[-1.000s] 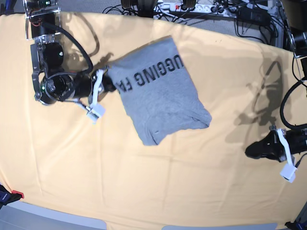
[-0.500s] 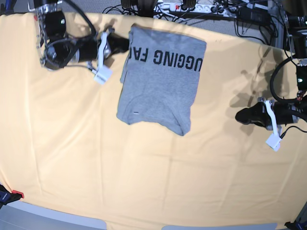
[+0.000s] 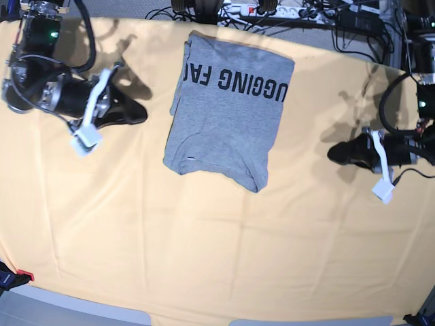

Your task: Layout the t-shirt on the table in an organized manner, then fold the t-shirt properly

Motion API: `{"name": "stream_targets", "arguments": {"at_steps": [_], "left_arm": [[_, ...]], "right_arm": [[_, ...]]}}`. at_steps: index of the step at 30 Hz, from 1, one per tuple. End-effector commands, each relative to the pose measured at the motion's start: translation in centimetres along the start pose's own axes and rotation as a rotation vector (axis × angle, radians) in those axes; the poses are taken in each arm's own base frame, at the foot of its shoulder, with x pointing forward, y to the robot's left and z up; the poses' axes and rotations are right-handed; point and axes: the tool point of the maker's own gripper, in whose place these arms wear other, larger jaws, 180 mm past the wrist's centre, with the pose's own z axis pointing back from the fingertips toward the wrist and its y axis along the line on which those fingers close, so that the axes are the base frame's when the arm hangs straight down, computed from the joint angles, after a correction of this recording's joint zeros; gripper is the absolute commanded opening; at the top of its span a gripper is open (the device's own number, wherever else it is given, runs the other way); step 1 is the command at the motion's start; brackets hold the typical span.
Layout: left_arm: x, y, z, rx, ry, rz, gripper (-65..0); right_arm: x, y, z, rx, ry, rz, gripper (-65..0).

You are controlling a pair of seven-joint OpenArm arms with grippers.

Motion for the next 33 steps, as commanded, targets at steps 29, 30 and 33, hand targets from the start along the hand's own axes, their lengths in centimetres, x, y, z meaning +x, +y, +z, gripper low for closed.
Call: {"name": "stream_targets", "arguments": {"at_steps": [29, 30, 33], "left_arm": [[-11.5, -11.5, -8.2, -0.187, 0.084, 0.135, -65.0], [-11.2, -11.5, -8.0, -0.18, 0.077, 0.123, -65.0], [-9.9, -11.7, -7.4, -0.169, 0.047, 0.101, -65.0]], "right_arm": [[0.3, -0.5, 3.7, -0.042, -0.111, -0.066, -65.0], [0.3, -0.5, 3.7, -0.042, -0.111, -0.065, -65.0], [0.3, -0.5, 3.7, -0.042, -0.111, -0.064, -65.0]]}}
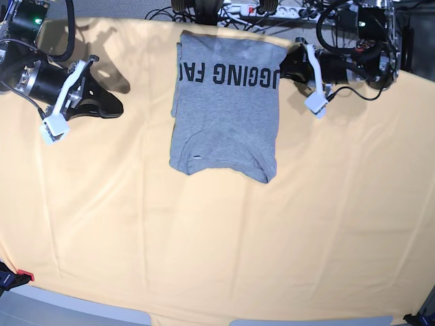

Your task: Layout the t-shirt on the table in an organized manner, then fold the t-shirt properly

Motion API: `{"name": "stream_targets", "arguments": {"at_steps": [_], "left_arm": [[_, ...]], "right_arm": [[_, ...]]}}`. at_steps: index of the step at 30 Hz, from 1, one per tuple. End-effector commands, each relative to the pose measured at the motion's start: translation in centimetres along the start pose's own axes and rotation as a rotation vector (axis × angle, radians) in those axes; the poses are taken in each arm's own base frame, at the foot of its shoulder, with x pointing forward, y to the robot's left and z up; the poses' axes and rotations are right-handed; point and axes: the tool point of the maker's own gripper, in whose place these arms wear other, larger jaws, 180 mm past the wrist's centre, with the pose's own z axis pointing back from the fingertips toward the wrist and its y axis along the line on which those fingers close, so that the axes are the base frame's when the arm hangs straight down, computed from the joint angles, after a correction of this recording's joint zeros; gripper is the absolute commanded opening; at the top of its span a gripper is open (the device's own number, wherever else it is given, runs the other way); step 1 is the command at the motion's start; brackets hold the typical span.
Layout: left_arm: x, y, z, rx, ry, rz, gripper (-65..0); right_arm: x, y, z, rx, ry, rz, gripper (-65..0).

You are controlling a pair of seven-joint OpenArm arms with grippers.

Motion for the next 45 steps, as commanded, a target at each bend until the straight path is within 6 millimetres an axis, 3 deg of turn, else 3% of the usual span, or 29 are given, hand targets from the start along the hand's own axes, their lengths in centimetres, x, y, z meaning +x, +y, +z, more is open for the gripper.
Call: {"name": "stream_targets", "arguments": {"at_steps": [1, 7, 10, 14, 17, 23, 33, 40, 45], "left_arm": [[2.0, -1.0, 0.6, -0.026, -0.065, -0.039, -65.0], [5.4, -3.4, 2.5, -0.025, -0.159, -0.187, -65.0], [7.0, -4.3, 4.3, -0.006, -0.206, -0.254, -65.0], [7.4, -4.3, 6.6, 0.04, -0.213, -0.293, -65.0], [6.8, -3.9, 7.7, 0.082, -0.203, -0.282, -65.0], [4.6, -4.0, 9.1, 0.134, -0.144, -0.258, -65.0], [1.2, -9.6, 10.1, 0.182, -0.018, -0.311, -65.0], [-3.0, -10.4, 11.0, 0.193, 0.076, -0.126, -65.0], [-6.6, -12.4, 11.3, 0.149, 0.167, 0.0, -65.0]], "right_arm": [[1.3, 0.4, 0.4, 0.011, -0.042, 0.034, -65.0], [1.6, 0.2, 0.8, 0.003, -0.057, 0.033, -65.0], [2.6, -0.1, 1.9, -0.047, -0.082, 0.071, -65.0], [3.6, 0.1, 4.3, -0.143, -0.099, 0.141, -65.0], [2.5, 0.2, 5.8, -0.204, -0.07, 0.136, -65.0], [-1.4, 0.8, 8.1, -0.301, -0.03, -0.002, -65.0], [-8.3, 2.3, 13.2, -0.475, 0.092, -0.246, -65.0], [-12.4, 5.1, 15.9, -0.481, 0.267, -0.351, -65.0], [-14.8, 7.6, 17.7, -0.465, 0.39, -0.426, -65.0]]}}
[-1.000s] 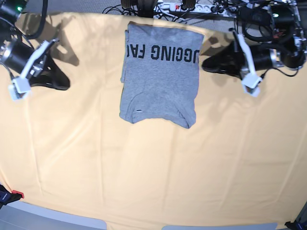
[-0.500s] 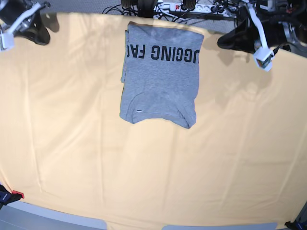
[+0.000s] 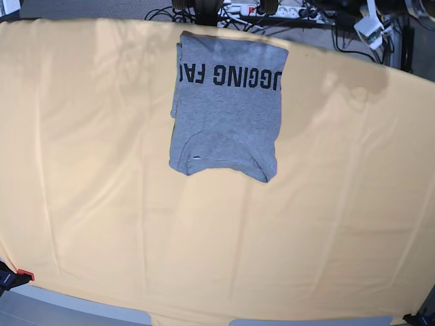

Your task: Layout the t-shirt on the table in an organized manner, then fold the t-shirt properly

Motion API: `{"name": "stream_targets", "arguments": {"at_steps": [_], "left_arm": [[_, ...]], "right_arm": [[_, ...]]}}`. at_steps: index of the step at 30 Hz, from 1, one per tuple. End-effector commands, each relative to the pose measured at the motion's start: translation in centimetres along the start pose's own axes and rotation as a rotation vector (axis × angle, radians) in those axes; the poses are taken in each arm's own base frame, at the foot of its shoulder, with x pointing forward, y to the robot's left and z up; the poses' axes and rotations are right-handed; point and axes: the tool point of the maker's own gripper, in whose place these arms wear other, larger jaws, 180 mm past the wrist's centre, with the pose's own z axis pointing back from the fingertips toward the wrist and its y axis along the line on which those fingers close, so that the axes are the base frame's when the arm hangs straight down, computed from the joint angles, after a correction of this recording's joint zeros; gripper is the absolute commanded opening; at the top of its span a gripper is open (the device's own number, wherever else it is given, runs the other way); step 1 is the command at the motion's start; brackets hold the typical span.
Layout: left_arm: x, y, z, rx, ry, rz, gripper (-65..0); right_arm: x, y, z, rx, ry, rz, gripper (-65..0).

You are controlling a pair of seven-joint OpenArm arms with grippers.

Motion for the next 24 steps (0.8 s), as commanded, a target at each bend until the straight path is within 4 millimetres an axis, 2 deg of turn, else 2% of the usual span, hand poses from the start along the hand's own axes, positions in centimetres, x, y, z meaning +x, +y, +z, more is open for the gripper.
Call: {"name": "stream_targets", "arguments": {"at_steps": [1, 4, 6, 9, 13, 16, 20, 24], "left_arm": [[-0.2, -1.0, 0.1, -0.029, 0.003, 0.01, -65.0], [-2.1, -2.0, 0.2, -0.054, 0.059, 0.025, -65.0], [-3.4, -2.3, 0.1, -0.042, 0.103, 0.044, -65.0], [-5.9, -1.9, -0.6, -0.046, 0.153, 0.127, -65.0], [-10.3, -1.3, -2.3, -0.093, 0.238, 0.272, -65.0], [-12.2, 0.0, -4.4, -0.112, 0.241, 0.353, -65.0], [-13.7, 2.6, -7.8, -0.129, 0.232, 0.429, -65.0], [-15.7, 5.6, -11.0, -0.105, 0.266, 0.478, -65.0]], "right_arm": [[-0.4, 0.3, 0.6, 0.006, 0.019, 0.009, -65.0], [-2.3, 0.4, 1.0, 0.022, 0.081, -0.035, -65.0], [-3.7, 0.5, 0.5, 0.057, 0.11, -0.084, -65.0], [-5.6, 1.1, -1.2, 0.148, 0.15, -0.159, -65.0], [-7.5, 2.4, -4.4, 0.288, 0.191, -0.248, -65.0], [-9.9, 2.3, -7.3, 0.312, 0.274, -0.287, -65.0], [-13.9, 1.7, -11.1, 0.317, 0.444, -0.302, -65.0], [-16.1, 1.0, -15.1, 0.3, 0.519, -0.295, -65.0]]}}
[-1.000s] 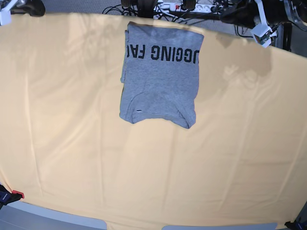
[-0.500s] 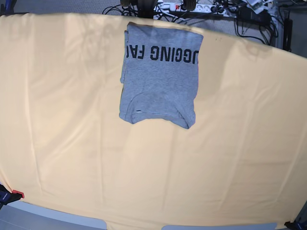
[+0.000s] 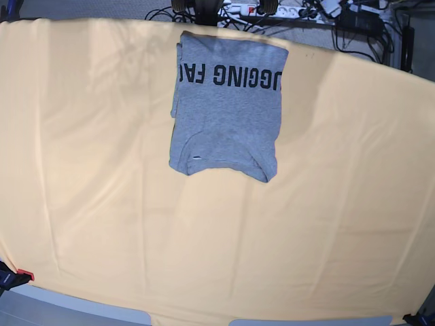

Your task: Layout the t-shirt on the table in an organized manner, then fold the t-shirt properly

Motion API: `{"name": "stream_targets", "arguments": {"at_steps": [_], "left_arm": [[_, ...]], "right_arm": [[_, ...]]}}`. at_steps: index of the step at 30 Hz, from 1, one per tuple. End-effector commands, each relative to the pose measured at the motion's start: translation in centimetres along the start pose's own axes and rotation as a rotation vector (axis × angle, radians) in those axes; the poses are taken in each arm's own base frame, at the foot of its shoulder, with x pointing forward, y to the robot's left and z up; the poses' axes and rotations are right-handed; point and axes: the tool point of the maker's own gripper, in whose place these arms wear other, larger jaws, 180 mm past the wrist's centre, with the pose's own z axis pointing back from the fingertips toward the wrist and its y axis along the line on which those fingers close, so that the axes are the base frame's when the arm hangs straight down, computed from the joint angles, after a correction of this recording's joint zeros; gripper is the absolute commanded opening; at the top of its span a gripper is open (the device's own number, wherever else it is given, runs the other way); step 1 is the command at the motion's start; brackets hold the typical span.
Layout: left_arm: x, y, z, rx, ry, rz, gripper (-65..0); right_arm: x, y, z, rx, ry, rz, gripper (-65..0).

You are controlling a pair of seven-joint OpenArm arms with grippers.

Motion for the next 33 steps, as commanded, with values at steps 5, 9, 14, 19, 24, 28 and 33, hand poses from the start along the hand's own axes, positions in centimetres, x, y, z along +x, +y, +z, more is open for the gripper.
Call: {"name": "stream_targets", "arguments": {"at_steps": [5, 9, 14, 19, 24, 28, 33], "left_arm": [[0.8, 4.3, -2.9, 0.061, 0.004, 0.046, -65.0], [1.1, 8.0, -5.1, 0.147, -0.016, 0.057, -65.0], [2.3, 12.6, -6.2, 0.264, -0.091, -0.006, -65.0], [8.0, 14.8, -6.7, 0.347, -0.276, -0.11, -65.0], [13.5, 14.7, -9.3, 0.487, -0.387, -0.129, -65.0], [15.3, 12.9, -12.1, 0.529, -0.434, -0.087, -65.0], [16.4, 10.3, -14.6, 0.488, -0.454, -0.076, -65.0]], "right_arm": [[0.2, -2.9, -3.7, -0.073, 0.055, 0.033, -65.0], [0.8, -4.6, -6.6, -0.131, 0.045, 0.09, -65.0], [2.4, -5.9, -9.5, -0.176, -0.021, 0.234, -65.0], [7.5, -7.0, -10.8, -0.302, -0.146, 0.307, -65.0], [13.1, -6.5, -11.8, -0.452, -0.244, 0.34, -65.0], [15.0, -4.2, -13.2, -0.453, -0.272, 0.387, -65.0], [15.8, -2.5, -14.1, -0.42, -0.313, 0.412, -65.0]]}}
